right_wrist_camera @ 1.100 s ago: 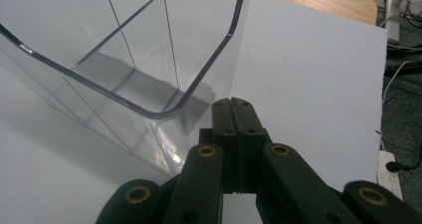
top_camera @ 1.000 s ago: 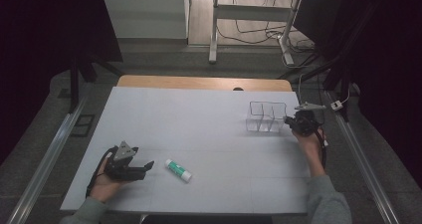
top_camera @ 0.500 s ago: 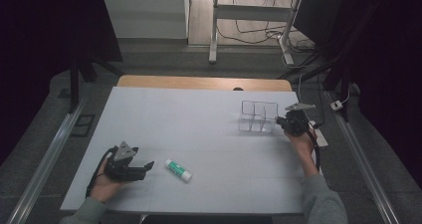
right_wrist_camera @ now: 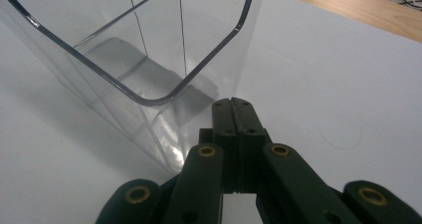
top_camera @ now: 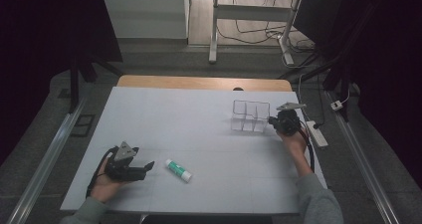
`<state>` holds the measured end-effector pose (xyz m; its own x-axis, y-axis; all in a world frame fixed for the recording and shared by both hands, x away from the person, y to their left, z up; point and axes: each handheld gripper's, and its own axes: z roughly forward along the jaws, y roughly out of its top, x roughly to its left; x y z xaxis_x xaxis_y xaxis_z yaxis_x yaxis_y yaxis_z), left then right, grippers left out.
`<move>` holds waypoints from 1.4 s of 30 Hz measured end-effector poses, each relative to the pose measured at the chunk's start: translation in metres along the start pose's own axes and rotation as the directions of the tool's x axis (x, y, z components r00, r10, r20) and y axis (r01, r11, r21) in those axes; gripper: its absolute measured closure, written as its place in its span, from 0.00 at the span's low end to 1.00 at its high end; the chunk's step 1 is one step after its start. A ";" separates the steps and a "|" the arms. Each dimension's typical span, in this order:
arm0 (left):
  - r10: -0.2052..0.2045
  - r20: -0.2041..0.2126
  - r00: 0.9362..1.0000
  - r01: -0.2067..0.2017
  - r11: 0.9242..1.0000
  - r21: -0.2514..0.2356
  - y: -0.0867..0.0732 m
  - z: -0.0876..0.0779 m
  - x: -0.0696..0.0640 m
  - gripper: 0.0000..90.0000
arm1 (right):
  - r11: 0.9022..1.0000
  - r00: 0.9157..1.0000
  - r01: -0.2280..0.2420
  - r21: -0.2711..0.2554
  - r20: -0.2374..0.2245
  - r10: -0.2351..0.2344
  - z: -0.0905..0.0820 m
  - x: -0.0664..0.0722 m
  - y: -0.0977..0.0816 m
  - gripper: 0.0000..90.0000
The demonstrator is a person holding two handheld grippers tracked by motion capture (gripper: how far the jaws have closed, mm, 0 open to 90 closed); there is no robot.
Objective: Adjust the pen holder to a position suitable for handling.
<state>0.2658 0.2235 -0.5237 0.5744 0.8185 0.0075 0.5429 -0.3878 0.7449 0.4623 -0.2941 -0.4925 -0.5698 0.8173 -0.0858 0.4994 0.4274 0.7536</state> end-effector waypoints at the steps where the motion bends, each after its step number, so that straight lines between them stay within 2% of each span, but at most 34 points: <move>1: 0.000 0.000 1.000 0.000 1.000 0.000 0.000 0.000 0.000 0.23 | 1.000 1.000 0.006 0.002 -0.005 -0.006 0.002 0.002 0.001 0.99; 28: 0.004 0.002 1.000 -0.004 1.000 0.003 0.000 0.000 0.000 0.23 | 0.997 0.996 0.071 -0.005 -0.051 -0.071 0.028 0.035 0.023 0.99; 42: 0.004 0.003 1.000 -0.004 1.000 0.000 0.000 0.000 0.000 0.23 | 0.996 0.993 0.085 -0.021 -0.075 -0.086 0.043 0.051 0.035 0.99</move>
<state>0.2654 0.2238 -0.5237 0.5783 0.8158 0.0089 0.5405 -0.3913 0.7448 0.4782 -0.2208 -0.4984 -0.6583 0.7460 -0.1008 0.4357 0.4868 0.7571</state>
